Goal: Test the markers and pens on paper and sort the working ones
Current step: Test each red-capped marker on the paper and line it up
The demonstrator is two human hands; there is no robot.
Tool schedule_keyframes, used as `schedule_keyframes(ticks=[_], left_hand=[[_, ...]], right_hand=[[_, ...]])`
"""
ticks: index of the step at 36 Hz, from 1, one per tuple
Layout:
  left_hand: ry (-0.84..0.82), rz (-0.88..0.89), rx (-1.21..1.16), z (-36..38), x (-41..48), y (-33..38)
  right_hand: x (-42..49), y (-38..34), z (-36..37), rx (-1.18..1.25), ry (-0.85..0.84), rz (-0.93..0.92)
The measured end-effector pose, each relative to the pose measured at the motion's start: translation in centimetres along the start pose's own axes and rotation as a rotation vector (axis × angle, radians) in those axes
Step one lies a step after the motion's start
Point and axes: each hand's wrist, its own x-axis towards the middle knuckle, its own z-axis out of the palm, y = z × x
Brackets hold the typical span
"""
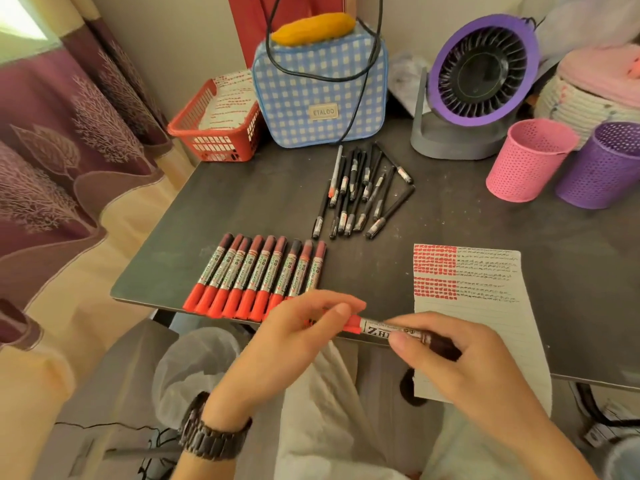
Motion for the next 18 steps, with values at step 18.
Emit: schedule_keyframes(ticks=[18], left_hand=[[0.384, 0.028, 0.526, -12.3, -3.9, -2.2]], right_hand=[[6.8, -1.7, 4.6, -0.354, -0.054, -0.098]])
